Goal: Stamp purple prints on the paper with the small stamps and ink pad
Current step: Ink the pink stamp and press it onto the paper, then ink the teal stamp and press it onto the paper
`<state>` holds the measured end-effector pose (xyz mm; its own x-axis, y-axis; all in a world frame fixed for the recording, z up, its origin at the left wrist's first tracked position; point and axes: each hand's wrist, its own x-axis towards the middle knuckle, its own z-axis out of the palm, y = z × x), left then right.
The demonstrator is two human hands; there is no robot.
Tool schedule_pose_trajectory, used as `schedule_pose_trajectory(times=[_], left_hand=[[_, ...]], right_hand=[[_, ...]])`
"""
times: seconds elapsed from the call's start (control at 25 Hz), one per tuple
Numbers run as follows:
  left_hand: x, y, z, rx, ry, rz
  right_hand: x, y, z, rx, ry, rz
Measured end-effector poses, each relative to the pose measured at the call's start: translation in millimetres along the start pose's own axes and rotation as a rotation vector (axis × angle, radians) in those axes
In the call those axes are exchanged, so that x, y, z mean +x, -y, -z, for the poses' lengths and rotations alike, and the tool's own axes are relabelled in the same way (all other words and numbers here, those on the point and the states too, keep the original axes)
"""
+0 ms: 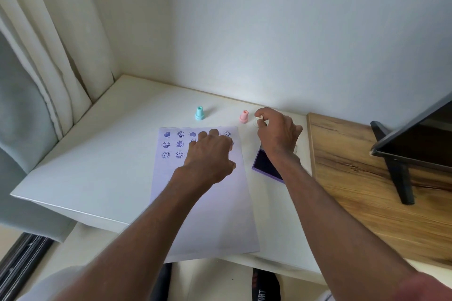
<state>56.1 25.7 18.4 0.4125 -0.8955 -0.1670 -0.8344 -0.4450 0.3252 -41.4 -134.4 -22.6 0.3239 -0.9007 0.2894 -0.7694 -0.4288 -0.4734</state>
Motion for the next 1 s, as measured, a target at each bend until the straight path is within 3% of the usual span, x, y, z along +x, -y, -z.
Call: schedule_pose_trajectory(times=[0.16,0.44,0.6,0.72,0.88,1.0], left_hand=[[-1,2,3,-0.025,0.004,0.015],[-2,36,24,0.044,-0.012,0.167],[-8,66,28,0.075,0.119,0.347],[-11,77,27,0.084,0.19,0.369],[-9,81,25,0.085,0.179,0.355],[-9,82,25,0.08,0.168,0.348]], right_hand=[[3,0,-3,-0.011,0.022,0.021],[-2,13,12,0.265,-0.221,0.02],[-26,53,-16,0.185,-0.08,0.264],[-34,88,-39,0.109,0.051,0.415],[-39,115,-62,0.078,0.188,0.438],[-36,116,-73,0.081,0.172,0.412]])
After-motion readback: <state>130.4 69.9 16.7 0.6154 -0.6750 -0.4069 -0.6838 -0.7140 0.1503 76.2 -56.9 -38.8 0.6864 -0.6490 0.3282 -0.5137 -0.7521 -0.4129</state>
